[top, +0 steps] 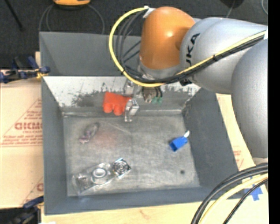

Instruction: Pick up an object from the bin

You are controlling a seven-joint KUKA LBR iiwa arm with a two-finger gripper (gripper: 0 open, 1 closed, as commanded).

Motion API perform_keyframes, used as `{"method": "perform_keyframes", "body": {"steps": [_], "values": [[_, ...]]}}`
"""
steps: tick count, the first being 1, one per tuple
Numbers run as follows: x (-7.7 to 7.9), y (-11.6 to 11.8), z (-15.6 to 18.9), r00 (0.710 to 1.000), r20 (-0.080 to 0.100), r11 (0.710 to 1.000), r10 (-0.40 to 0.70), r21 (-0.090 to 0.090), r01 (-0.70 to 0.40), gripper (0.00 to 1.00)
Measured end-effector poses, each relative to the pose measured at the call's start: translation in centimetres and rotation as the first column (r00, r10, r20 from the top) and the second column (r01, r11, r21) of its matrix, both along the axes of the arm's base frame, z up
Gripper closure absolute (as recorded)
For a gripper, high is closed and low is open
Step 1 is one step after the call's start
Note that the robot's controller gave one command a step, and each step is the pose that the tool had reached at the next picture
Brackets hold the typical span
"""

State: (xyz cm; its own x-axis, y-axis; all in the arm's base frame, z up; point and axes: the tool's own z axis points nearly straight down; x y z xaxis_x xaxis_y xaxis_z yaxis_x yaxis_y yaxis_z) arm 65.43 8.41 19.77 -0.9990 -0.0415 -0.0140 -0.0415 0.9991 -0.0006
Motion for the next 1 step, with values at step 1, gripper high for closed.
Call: {"method": "perform_keyframes", "body": {"steps": [1], "values": [[-1.15,-5.90,8.21,0.954,-0.003,0.954,0.299,-0.004,-0.299,1.00]]}}
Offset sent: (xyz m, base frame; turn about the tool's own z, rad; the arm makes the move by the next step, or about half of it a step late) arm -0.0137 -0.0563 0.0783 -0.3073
